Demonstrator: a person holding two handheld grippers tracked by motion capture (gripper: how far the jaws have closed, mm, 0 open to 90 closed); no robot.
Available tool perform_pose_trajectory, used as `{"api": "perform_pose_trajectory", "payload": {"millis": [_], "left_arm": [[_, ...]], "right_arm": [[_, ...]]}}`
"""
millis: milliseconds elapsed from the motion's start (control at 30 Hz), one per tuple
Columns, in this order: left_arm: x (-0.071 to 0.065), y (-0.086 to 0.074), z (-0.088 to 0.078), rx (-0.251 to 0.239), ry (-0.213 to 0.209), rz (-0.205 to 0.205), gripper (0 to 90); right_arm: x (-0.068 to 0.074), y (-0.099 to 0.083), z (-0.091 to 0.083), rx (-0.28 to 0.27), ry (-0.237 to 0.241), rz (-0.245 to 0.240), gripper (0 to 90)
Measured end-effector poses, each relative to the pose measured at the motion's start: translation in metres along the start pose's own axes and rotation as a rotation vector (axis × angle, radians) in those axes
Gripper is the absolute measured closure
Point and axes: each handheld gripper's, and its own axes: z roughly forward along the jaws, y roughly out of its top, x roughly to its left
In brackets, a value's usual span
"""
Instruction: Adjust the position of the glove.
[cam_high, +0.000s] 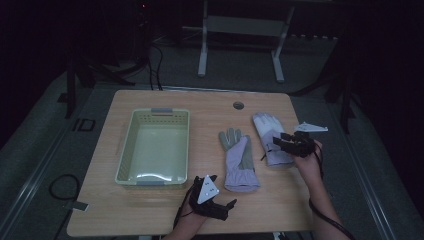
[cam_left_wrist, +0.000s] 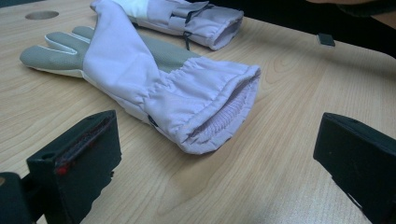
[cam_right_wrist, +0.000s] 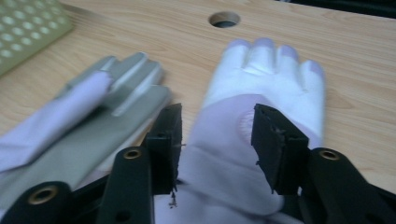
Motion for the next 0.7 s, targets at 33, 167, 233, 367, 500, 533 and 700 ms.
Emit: {"api": "perform_pose_trajectory", "payload": {"millis": [33, 167, 233, 367, 500, 533, 700], "left_arm": [[0.0, 0.0, 0.0, 0.0, 0.0, 0.0, 1.1], [0.0, 0.0, 0.0, 0.0, 0.001, 0.0, 1.1], [0.0, 0.0, 0.0, 0.0, 0.001, 0.001, 1.0], [0.0, 0.0, 0.0, 0.0, 0.0, 0.0, 1.1], [0.0, 0.0, 0.0, 0.0, 0.0, 0.0, 1.1], [0.0, 0.0, 0.0, 0.0, 0.0, 0.0, 1.1], [0.0, 0.0, 0.0, 0.0, -0.002, 0.001, 1.1]], "right_arm": [[-0.004, 0.001, 0.001, 0.002, 0.003, 0.002, 52.6], [-0.02, 0.008, 0.005, 0.016, 0.005, 0.018, 53.2], [-0.027, 0.011, 0.008, 0.027, 0.002, 0.032, 52.6], [-0.034, 0.013, 0.018, 0.04, 0.018, 0.036, 49.9], [-0.036, 0.009, 0.032, 0.068, 0.039, 0.053, 49.5], [-0.037, 0.007, 0.035, 0.077, 0.039, 0.06, 49.5], [-0.04, -0.007, 0.051, 0.134, 0.035, 0.074, 49.9]]}}
